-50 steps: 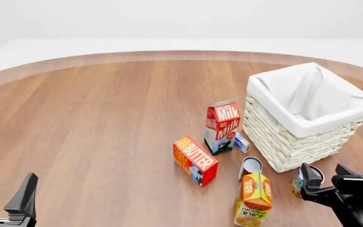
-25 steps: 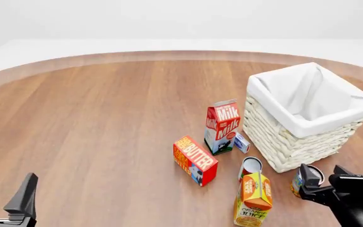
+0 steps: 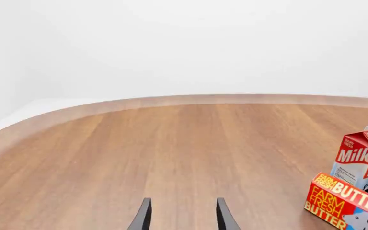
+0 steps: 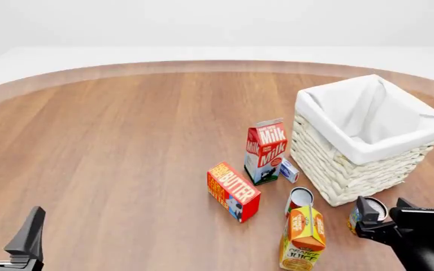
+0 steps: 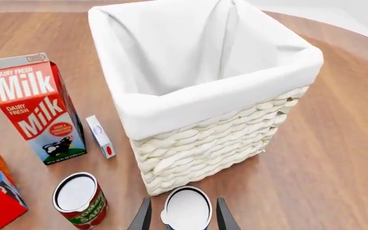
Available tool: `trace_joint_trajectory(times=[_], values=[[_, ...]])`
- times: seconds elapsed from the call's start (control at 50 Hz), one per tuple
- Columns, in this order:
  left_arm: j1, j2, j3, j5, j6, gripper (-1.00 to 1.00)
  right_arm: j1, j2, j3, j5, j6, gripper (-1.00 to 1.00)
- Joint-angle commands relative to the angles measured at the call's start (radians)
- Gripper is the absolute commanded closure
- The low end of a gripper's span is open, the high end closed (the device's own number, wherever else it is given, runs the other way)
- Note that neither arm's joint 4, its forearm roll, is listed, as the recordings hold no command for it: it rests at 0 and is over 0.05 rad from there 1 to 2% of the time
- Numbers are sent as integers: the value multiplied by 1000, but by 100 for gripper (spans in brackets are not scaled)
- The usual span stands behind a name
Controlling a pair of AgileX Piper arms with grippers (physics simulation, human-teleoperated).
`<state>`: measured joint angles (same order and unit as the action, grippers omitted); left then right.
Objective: Pick up the alphabet soup, and put it in the basket.
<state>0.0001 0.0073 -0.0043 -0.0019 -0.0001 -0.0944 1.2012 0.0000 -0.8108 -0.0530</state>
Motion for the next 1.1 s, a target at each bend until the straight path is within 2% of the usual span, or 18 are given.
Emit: trace_joint_trajectory(times=[0.02,0.36,0.66,1.02,1.1], values=[[0,0,0,0,0,-100,-3,42,0,-36,-10,-100],[0,0,0,0,0,-100,-5,198,0,-173,-16,-100],[0,0,0,0,0,-100,-8,261,0,-228,-18,-100],[0,0,0,0,0,-100,-16,416,0,-366,-27,-100],[0,0,0,0,0,-100,-17,425,0,-372,-29,-100]])
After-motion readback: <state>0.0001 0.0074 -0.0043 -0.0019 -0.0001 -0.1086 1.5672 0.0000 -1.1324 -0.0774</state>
